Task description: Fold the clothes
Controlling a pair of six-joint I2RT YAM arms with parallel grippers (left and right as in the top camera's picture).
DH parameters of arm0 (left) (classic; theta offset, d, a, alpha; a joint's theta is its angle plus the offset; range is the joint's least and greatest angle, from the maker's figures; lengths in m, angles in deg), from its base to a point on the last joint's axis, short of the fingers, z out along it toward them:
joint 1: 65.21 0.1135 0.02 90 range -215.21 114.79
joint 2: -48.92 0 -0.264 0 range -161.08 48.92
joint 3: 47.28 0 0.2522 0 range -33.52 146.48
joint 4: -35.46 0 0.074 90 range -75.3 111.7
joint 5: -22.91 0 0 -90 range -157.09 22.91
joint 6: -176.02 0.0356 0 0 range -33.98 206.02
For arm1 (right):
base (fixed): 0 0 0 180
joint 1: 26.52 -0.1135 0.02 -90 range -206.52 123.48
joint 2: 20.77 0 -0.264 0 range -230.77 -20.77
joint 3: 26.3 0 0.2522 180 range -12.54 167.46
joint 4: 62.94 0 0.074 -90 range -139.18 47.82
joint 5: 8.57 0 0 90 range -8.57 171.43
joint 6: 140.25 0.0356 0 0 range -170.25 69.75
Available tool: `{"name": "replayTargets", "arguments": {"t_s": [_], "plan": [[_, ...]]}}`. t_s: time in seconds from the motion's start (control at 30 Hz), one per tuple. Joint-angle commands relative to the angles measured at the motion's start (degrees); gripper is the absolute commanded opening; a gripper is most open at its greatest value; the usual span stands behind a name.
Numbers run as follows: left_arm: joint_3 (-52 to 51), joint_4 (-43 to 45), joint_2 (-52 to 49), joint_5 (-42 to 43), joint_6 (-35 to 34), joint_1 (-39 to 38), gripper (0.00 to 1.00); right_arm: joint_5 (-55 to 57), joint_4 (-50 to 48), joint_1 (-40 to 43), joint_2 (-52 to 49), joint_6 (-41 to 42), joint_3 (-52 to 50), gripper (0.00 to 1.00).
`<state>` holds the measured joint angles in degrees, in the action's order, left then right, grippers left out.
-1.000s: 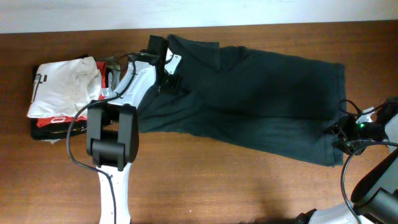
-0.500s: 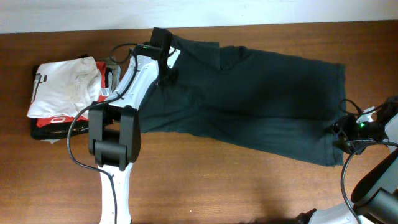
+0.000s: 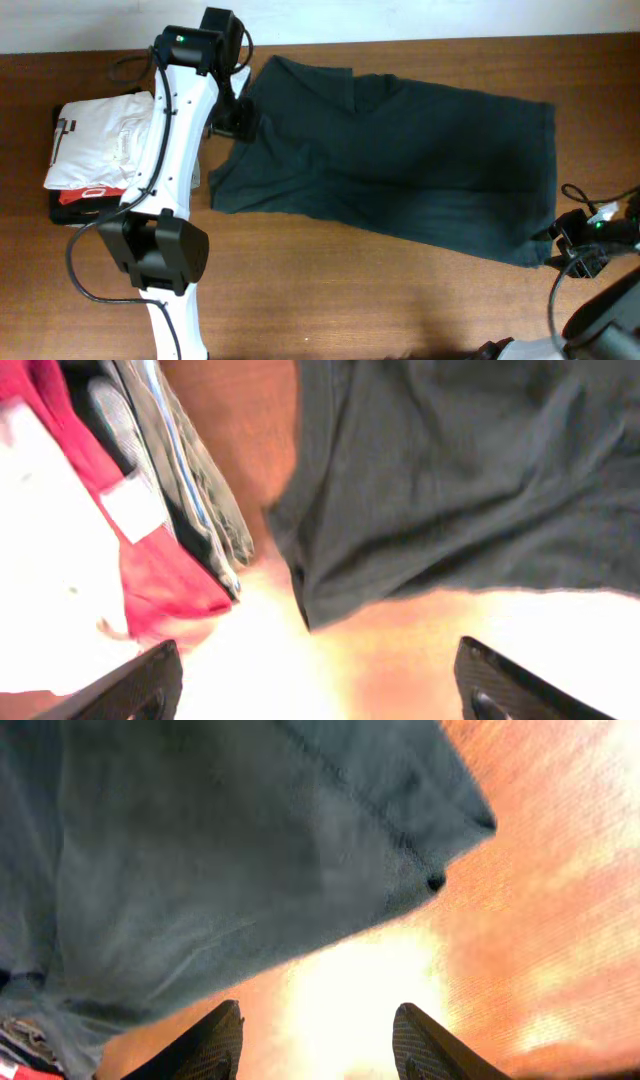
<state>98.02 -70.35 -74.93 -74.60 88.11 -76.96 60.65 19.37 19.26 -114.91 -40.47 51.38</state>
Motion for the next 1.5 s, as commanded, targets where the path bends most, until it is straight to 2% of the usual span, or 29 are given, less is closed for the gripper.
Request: {"name": "replayTargets", "arguments": {"t_s": [0.0, 0.1, 0.17, 0.27, 0.33, 0.37, 0.4, 0.43, 0.47, 0.57, 0.63, 0.67, 0.73, 0.77, 0.83, 0.93, 1.03, 1.1, 1.17, 1.3, 1.33, 1.37, 1.47], "plan": [[0.17, -4.68, 2.43, 0.35, -2.58, 0.46, 0.81, 0.50, -1.27, -0.02, 10.67, -0.26, -6.62, 0.56], [0.15, -4.68, 4.70, 0.66, -3.87, 0.46, 0.84, 0.50, -8.92, 0.00, 16.83, 0.17, -15.50, 0.77], [-1.29, -4.68, 4.74, 1.20, -4.07, 0.46, 0.84, 0.50, -12.52, 0.00, 15.91, 0.42, -18.43, 0.79], [-8.63, -4.44, 4.74, 2.32, -4.07, 0.46, 0.85, 0.50, -16.70, 0.00, 12.72, 1.70, -19.78, 0.79], [-14.86, -0.68, 4.74, 2.34, -4.07, 0.46, 0.87, 0.50, -17.79, -0.02, 10.80, 3.17, -19.80, 0.79], [-18.56, 3.10, 4.74, 2.34, -4.07, 0.46, 0.94, -0.24, -19.12, 0.02, 9.94, 3.28, -19.87, 0.77], [-21.57, 8.13, 4.74, 2.62, -3.96, 0.57, 0.97, -4.37, -22.10, 0.04, 9.92, 3.17, -19.87, 0.72], [-23.17, 12.76, 4.74, 5.33, -1.53, 0.68, 0.97, -10.47, -26.05, -0.07, 9.92, 3.17, -19.50, 0.53], [-23.39, 17.51, 4.74, 7.80, 1.46, 0.66, 0.94, -14.51, -27.78, -0.07, 9.92, 3.17, -18.60, 0.50], [-22.75, 31.89, 4.72, 8.57, 7.65, 0.61, 0.93, -17.64, -27.78, -1.90, 9.92, 2.51, -12.17, 0.64], [-22.75, 40.26, 4.48, 12.68, 11.50, 0.13, 0.94, -17.86, -25.11, -6.27, 9.92, 1.36, -5.90, 0.67], [-22.75, 42.49, 3.50, 11.47, 12.31, -0.44, 0.94, -16.92, -23.52, -8.72, 9.92, 0.55, -3.19, 0.68], [-22.75, 38.12, 1.92, 9.62, 10.27, -0.35, 0.94, -12.33, -19.58, -10.71, 9.92, 2.38, -0.94, 0.69], [-22.75, 32.17, 1.75, 9.66, 8.15, 0.04, 0.98, -9.94, -16.26, -10.86, 9.88, 2.73, -0.85, 0.70], [-22.25, 19.65, 2.12, 9.68, 4.87, 1.66, 0.99, 2.21, -8.50, -10.82, 9.51, 2.75, -1.01, 0.86], [-22.58, 5.84, 2.10, 10.12, -1.53, 3.67, 0.99, 4.76, -5.95, -8.22, 6.32, 3.56, -1.66, 0.91], [-28.37, 5.90, 2.10, 13.99, -4.48, 4.90, 0.98, 3.87, -5.49, -5.57, -0.72, 4.04, -1.73, 0.91], [-34.97, 10.58, 2.10, 16.61, -4.48, 4.63, 0.96, 3.82, -5.77, -5.57, -4.68, 3.82, -2.14, 0.90], [-39.85, 17.75, 2.10, 16.26, -5.27, 4.96, 0.89, 3.26, -7.50, -5.57, -6.47, 3.80, -2.93, 0.89], [-41.59, 22.69, 2.08, 11.10, -6.84, 5.90, 0.69, 3.54, -8.76, -5.55, -6.62, 3.80, -3.58, 0.88], [-41.68, 22.95, 2.08, 7.74, -6.84, 5.90, 0.60, 3.56, -10.10, -5.55, -6.62, 3.82, -4.28, 0.89], [-41.83, 23.28, 2.03, 5.73, -6.82, 5.90, 0.48, 3.98, -10.99, -5.51, -6.62, 3.91, -4.83, 0.89], [-43.15, 24.55, 2.03, 5.07, -6.82, 5.90, 0.25, 7.96, -14.86, -5.51, -6.62, 6.16, -7.93, 0.89]]}}
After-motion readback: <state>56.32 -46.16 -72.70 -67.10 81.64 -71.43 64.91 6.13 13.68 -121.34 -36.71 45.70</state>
